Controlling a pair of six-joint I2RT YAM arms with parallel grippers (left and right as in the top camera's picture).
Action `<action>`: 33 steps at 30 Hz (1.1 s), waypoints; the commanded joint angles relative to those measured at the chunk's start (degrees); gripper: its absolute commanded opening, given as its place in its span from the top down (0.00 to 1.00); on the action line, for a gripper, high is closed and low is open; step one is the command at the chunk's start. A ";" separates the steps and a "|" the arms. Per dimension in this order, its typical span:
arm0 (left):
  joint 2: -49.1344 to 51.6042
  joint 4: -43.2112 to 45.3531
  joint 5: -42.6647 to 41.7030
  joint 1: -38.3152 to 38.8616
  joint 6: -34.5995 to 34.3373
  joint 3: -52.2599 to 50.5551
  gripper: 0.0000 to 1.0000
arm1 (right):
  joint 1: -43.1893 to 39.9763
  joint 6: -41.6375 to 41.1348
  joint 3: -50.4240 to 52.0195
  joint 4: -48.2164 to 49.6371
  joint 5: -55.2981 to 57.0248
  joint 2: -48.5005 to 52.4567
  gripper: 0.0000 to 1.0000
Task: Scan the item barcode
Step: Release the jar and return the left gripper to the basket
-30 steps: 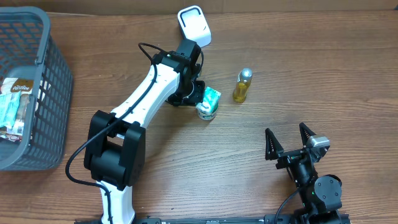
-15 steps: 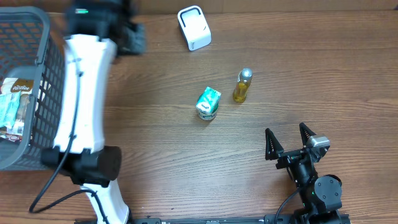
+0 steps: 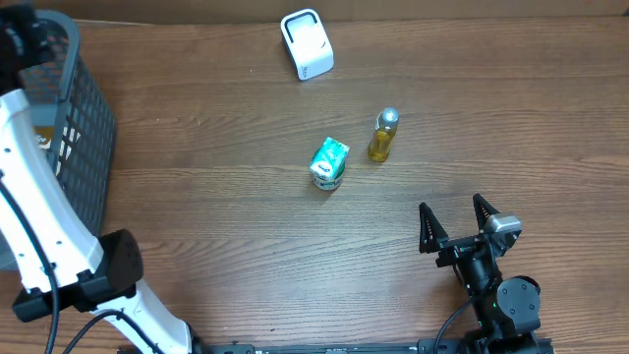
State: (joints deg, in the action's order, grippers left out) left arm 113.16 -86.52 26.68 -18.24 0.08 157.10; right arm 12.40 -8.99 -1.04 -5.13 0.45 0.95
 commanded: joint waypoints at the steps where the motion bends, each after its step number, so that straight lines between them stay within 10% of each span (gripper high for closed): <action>1: -0.11 0.28 -3.98 -4.59 5.03 -1.75 0.00 | -0.11 -0.20 0.57 0.33 0.48 -0.28 0.00; 33: -0.02 34.99 -17.81 -21.79 23.98 -54.75 0.01 | -0.11 -0.20 0.57 0.35 0.48 -0.28 0.00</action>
State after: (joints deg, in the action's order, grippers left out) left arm 113.58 -53.87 11.55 -38.33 21.28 103.50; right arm 12.40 -8.99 -1.04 -5.15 0.45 0.95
